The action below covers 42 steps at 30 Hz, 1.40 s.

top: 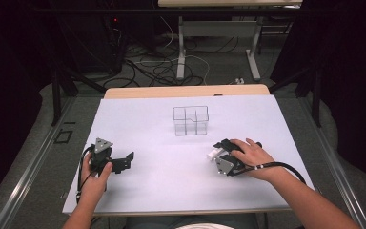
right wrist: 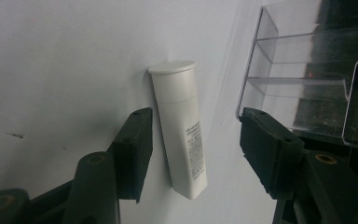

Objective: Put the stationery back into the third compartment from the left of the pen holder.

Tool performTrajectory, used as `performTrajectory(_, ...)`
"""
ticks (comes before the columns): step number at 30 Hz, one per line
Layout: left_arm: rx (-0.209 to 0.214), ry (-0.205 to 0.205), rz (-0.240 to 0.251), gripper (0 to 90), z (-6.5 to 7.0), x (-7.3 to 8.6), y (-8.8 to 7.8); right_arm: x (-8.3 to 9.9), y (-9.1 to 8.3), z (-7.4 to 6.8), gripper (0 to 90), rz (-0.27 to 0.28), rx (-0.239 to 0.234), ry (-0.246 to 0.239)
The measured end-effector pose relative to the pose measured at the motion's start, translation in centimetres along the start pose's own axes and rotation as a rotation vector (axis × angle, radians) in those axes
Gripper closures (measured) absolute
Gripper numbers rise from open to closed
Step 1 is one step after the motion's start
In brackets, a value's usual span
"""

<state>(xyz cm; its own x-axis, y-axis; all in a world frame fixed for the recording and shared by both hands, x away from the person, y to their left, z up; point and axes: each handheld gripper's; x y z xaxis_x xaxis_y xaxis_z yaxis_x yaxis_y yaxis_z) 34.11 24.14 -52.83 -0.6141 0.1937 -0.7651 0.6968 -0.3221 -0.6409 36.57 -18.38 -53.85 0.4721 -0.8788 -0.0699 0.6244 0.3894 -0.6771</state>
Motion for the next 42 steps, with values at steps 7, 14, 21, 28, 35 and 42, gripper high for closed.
performTrajectory(7,0.001,0.008,-0.002,0.1,0.0,0.0,0.0,-0.2,0.2,-0.6,48.4,-0.017,0.008,-0.028)
performTrajectory(14,0.002,0.008,-0.004,0.1,0.0,0.0,0.0,-0.4,0.5,-0.5,51.4,-0.021,-0.034,-0.056)
performTrajectory(21,0.001,0.003,0.001,0.1,-0.1,0.0,0.0,-0.4,1.1,-0.6,53.6,-0.012,-0.034,-0.054)
performTrajectory(28,0.002,0.006,-0.004,0.1,-0.1,0.0,0.0,-0.5,1.5,-0.8,55.2,-0.012,-0.030,-0.053)
performTrajectory(35,0.005,-0.003,-0.004,0.1,-0.1,0.0,0.0,-0.5,1.8,-0.7,58.5,-0.012,-0.031,-0.057)
performTrajectory(42,0.007,-0.003,-0.003,0.1,-0.1,0.0,0.1,-0.7,1.9,-0.8,64.7,-0.031,-0.039,-0.082)
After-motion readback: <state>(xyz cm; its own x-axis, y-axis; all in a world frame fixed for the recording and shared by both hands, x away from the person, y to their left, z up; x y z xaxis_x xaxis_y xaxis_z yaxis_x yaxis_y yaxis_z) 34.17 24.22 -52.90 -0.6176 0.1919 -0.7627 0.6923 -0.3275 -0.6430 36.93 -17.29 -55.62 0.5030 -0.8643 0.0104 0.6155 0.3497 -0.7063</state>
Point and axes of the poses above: each handheld gripper's, and its own axes: y roughly forward along the jaws, x roughly out of its underside, z roughly to its right, and after that the axes turned 3 degrees about -z, right-handed
